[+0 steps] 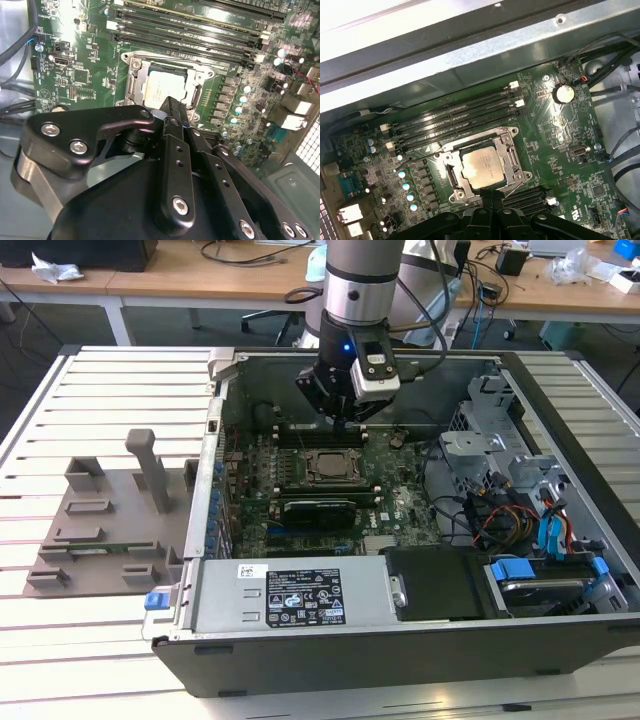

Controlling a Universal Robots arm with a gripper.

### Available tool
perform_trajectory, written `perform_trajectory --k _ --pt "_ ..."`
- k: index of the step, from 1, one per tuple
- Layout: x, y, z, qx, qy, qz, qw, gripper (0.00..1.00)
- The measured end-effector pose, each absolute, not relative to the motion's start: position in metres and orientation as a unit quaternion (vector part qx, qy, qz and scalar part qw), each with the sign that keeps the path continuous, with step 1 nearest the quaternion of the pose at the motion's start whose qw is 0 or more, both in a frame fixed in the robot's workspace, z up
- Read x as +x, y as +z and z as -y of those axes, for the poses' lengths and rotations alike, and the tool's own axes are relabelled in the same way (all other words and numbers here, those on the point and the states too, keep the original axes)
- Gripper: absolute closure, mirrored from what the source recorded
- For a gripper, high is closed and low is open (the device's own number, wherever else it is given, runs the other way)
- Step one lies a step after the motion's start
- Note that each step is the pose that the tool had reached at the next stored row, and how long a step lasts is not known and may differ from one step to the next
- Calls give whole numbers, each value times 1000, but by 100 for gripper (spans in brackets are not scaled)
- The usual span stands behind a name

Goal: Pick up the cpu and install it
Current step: 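Install the first cpu locking lever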

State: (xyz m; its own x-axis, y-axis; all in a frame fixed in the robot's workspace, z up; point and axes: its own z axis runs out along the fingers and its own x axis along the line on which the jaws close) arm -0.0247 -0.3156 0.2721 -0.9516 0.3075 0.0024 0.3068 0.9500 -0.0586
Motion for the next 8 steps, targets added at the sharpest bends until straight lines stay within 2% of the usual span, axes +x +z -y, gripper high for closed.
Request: perform_trajectory --k 8 --pt "-25 272 316 -122 29 992 5 89"
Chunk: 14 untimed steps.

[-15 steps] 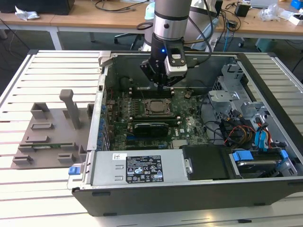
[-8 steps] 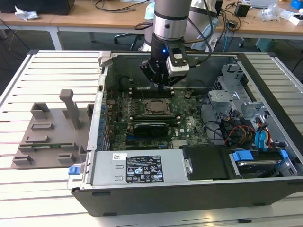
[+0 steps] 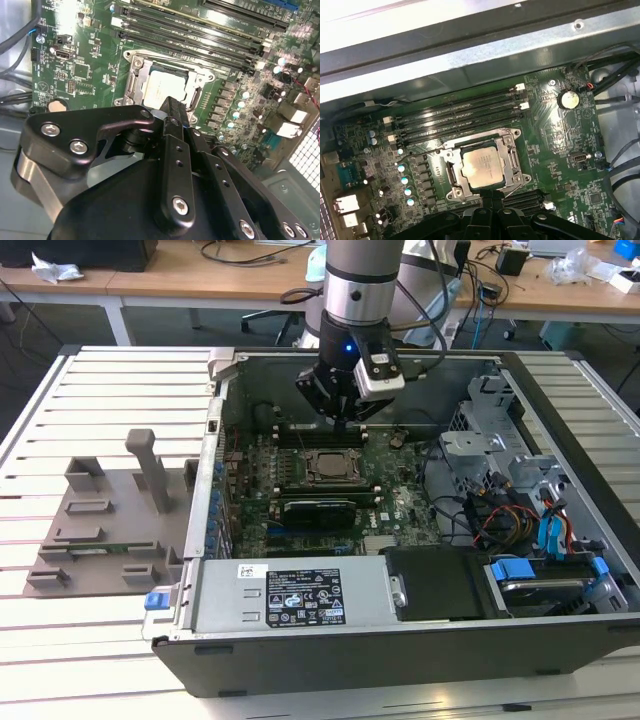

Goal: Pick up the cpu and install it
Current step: 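Install the first cpu locking lever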

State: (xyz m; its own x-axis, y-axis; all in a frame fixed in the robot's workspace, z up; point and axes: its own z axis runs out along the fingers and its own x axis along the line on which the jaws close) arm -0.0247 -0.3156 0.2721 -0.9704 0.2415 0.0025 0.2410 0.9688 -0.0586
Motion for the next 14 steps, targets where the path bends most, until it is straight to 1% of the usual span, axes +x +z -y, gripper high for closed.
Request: perform_trajectory --k 14 --pt "-25 272 316 -69 29 997 3 89"
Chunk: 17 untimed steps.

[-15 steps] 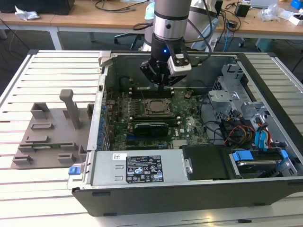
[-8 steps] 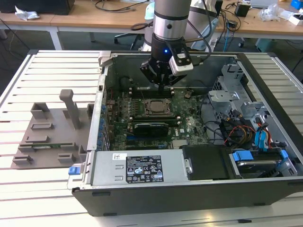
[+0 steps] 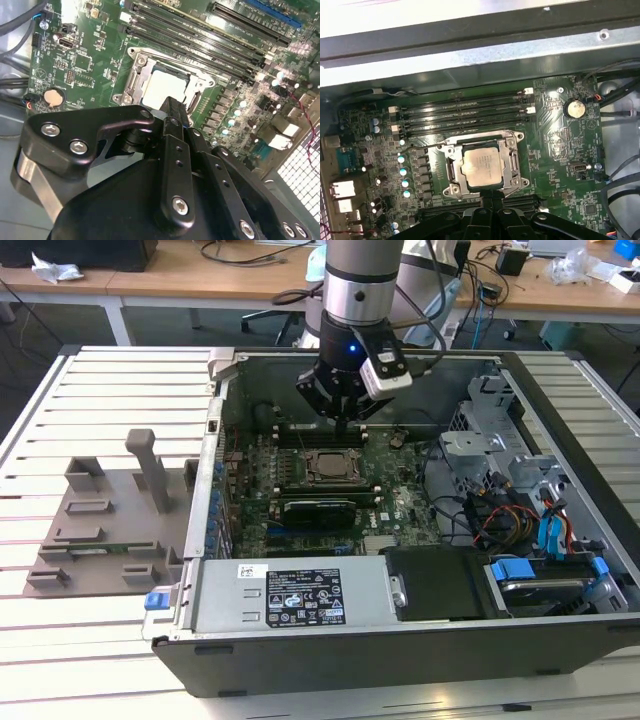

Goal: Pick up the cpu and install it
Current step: 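Install the first cpu locking lever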

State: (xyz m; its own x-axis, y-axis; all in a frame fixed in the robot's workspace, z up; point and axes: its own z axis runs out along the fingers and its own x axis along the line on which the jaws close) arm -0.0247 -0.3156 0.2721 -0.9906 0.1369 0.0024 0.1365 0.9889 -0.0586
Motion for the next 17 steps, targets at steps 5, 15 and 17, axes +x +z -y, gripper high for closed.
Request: perform_trajectory --k 5,15,17 --pt "-25 272 316 -44 29 999 3 89" --pt "-25 272 316 -10 29 1000 2 89" --pt "-25 272 316 -4 29 1000 1 89"
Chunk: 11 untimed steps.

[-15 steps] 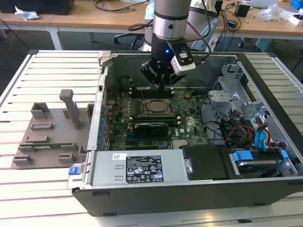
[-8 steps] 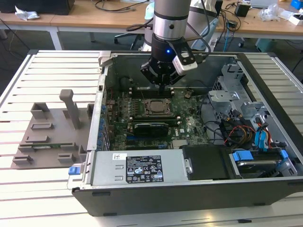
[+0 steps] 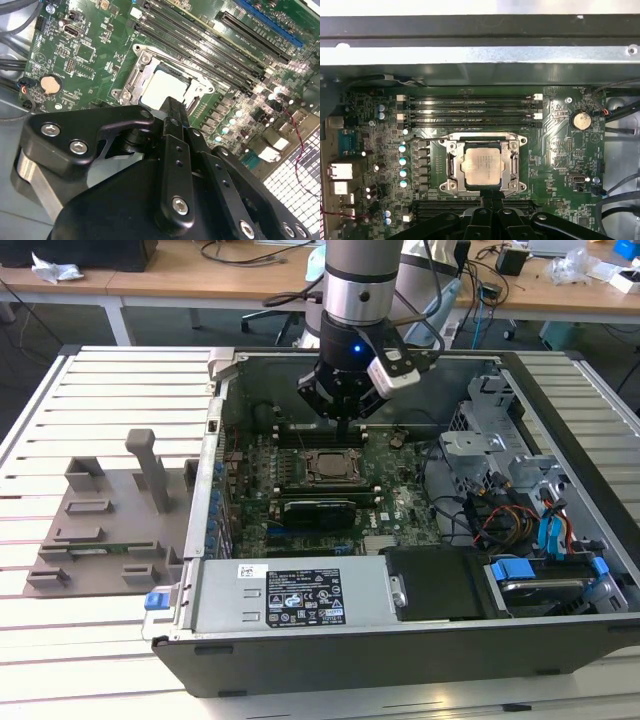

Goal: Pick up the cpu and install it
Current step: 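Install the first cpu locking lever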

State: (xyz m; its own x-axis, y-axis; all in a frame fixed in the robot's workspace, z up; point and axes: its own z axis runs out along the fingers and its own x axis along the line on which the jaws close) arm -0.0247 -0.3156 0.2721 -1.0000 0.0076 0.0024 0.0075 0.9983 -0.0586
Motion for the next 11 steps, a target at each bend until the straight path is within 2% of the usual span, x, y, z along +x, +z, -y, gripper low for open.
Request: perform_trajectory --k 11 --pt "-25 272 316 32 29 999 0 89"
